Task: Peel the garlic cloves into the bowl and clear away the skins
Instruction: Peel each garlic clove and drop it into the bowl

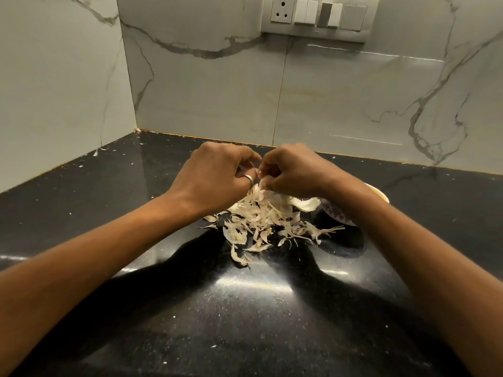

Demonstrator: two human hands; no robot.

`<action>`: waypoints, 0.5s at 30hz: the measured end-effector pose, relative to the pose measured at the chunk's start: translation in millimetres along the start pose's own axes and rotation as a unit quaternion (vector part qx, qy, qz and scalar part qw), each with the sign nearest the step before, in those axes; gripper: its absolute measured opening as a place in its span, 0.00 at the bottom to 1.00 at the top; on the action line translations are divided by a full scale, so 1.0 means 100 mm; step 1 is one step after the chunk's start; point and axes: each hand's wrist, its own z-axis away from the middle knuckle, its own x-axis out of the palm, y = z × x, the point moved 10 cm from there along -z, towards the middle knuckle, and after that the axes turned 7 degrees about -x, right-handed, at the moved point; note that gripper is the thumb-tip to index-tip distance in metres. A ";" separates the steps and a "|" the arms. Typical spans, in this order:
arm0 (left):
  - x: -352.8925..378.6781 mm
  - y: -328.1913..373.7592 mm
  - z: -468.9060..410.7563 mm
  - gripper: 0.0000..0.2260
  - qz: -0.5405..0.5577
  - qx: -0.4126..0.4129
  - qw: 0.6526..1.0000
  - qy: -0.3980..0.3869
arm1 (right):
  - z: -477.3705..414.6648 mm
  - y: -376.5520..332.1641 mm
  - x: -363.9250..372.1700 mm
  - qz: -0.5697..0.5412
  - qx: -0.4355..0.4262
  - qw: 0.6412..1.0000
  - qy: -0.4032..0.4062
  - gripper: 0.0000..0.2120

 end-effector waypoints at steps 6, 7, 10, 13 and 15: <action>0.03 0.01 0.00 0.13 0.016 -0.005 1.000 -0.013 | 0.14 -0.07 -0.22 -0.065 -0.023 0.995 0.070 0.10; 0.03 0.00 0.00 0.14 0.023 -0.011 1.000 -0.017 | 0.17 -0.07 -0.24 -0.083 -0.026 0.993 0.083 0.10; 0.09 -0.02 0.01 0.14 0.068 -0.035 0.996 -0.045 | 0.24 -0.05 -0.26 -0.149 -0.027 0.983 0.104 0.07; 0.14 -0.08 0.00 0.12 0.139 -0.080 0.984 -0.073 | 0.26 -0.01 -0.25 -0.213 -0.014 0.970 0.115 0.06; 0.18 -0.14 0.00 0.13 0.181 -0.113 0.973 -0.092 | 0.27 0.02 -0.23 -0.238 -0.006 0.964 0.116 0.06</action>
